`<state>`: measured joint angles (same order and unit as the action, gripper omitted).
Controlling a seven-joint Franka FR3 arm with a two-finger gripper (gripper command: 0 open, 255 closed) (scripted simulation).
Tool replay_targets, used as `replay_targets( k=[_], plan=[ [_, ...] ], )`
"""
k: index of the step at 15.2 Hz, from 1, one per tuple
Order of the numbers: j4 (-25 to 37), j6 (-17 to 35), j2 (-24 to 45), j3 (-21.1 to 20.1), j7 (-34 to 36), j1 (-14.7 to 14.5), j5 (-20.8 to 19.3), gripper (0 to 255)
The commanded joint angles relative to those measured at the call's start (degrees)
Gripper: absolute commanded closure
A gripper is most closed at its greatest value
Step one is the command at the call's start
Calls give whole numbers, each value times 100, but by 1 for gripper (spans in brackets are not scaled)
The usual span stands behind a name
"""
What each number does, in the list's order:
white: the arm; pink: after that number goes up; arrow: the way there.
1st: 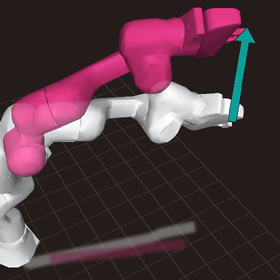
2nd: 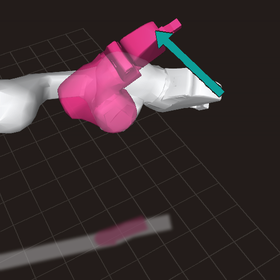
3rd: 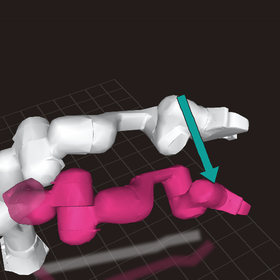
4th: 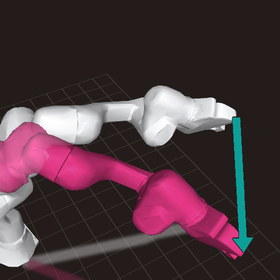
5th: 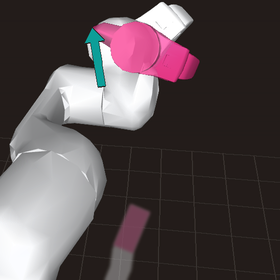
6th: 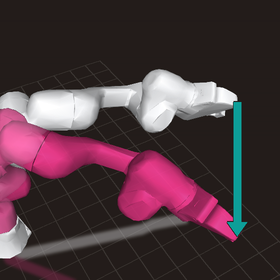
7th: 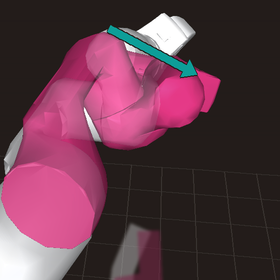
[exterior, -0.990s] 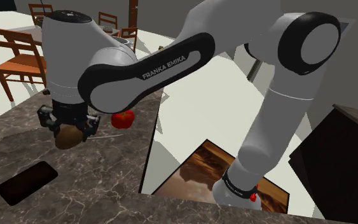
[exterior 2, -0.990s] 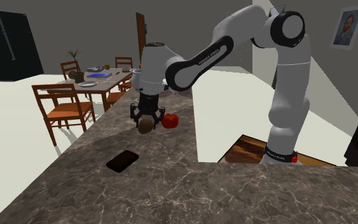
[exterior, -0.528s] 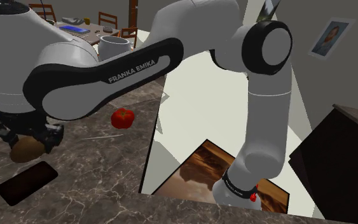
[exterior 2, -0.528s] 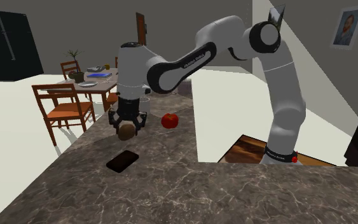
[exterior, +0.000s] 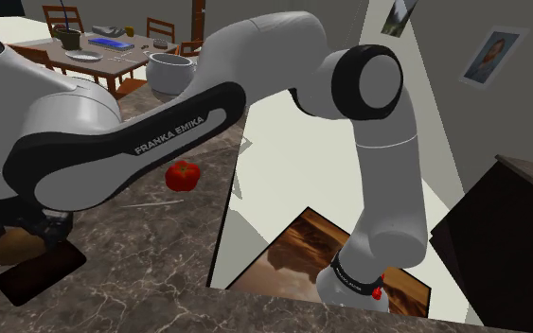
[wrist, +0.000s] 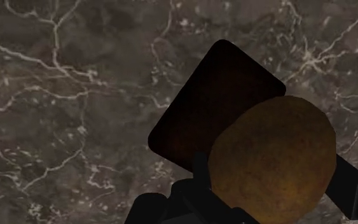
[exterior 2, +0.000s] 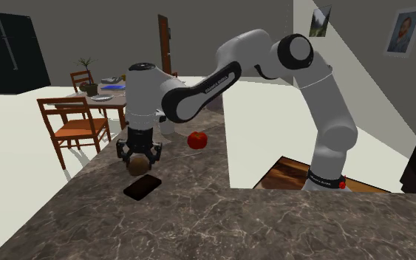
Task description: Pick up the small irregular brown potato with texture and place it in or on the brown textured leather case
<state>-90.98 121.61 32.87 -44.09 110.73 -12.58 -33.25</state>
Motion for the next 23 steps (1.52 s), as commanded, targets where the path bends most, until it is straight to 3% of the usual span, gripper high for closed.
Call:
replay_targets(
  k=[1,7,15,16,21,23],
  plan=[
    [-62,107,57,39,49,-18,-60,255],
    [-217,409,243,170,191,-79,-245,255],
    [-217,408,244,168,192,-77,-247,255],
    [-199,399,255,171,194,-88,-249,0],
    [-217,408,244,168,192,-77,-247,0],
    [-212,196,3,24,98,19,-65,0]
  ],
)
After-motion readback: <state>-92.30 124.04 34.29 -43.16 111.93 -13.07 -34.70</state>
